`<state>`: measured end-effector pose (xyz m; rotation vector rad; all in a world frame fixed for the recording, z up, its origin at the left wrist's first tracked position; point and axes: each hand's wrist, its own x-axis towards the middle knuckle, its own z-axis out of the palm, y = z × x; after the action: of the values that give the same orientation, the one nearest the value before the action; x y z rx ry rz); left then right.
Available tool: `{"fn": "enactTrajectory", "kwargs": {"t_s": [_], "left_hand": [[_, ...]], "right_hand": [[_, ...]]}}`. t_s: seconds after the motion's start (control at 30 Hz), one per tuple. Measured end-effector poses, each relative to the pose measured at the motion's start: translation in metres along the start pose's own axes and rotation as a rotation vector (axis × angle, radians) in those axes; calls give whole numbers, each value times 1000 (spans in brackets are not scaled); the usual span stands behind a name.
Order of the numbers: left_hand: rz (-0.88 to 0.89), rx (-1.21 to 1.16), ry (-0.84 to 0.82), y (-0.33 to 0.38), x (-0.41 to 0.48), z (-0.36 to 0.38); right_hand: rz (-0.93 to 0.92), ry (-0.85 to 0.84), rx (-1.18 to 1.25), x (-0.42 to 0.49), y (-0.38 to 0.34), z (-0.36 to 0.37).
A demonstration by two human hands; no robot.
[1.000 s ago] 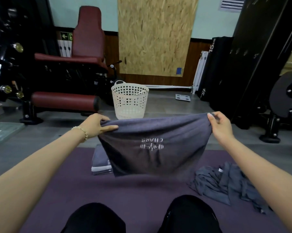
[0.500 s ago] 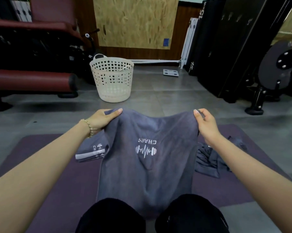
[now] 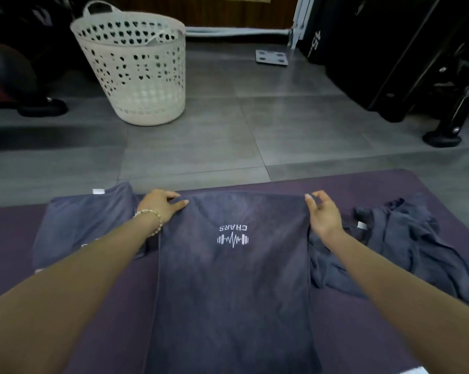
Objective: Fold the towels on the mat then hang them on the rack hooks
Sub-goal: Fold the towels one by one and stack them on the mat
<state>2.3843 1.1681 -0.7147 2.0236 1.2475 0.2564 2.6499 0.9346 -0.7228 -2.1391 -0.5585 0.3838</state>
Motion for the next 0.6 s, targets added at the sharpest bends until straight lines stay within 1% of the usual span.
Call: {"fn": "enactTrajectory", "kwargs": {"t_s": [0.07, 0.1, 0.17, 0.23, 0.3, 0.33, 0.37, 0.43, 0.5, 0.53, 0.6], "left_hand": [[-11, 111, -6, -6, 32, 20], [-32, 121, -17, -10, 47, 29], [-71, 96, -21, -18, 72, 45], [-79, 87, 20, -30, 91, 60], [-59, 116, 74, -46, 99, 73], [-47, 125, 85, -56, 99, 80], [-50, 116, 78, -68, 96, 89], [-80, 25, 25, -99, 80, 108], [-148, -79, -8, -129, 56, 128], [-204, -80, 6, -142, 43, 136], [-300, -21, 91, -160, 20, 148]], "right_hand": [[19, -10, -122, 30, 16, 18], [30, -11, -128, 43, 21, 27], [117, -13, 30, 67, 36, 49], [217, -22, 226, 81, 50, 68], [263, -25, 364, 89, 70, 85], [269, -33, 389, 89, 82, 91], [269, -46, 368, 85, 94, 96], [248, -43, 245, 69, 120, 103], [165, -22, 160, 45, 151, 107], [120, -24, 122, 32, 165, 107], [56, -49, 41, 10, 187, 104]]}}
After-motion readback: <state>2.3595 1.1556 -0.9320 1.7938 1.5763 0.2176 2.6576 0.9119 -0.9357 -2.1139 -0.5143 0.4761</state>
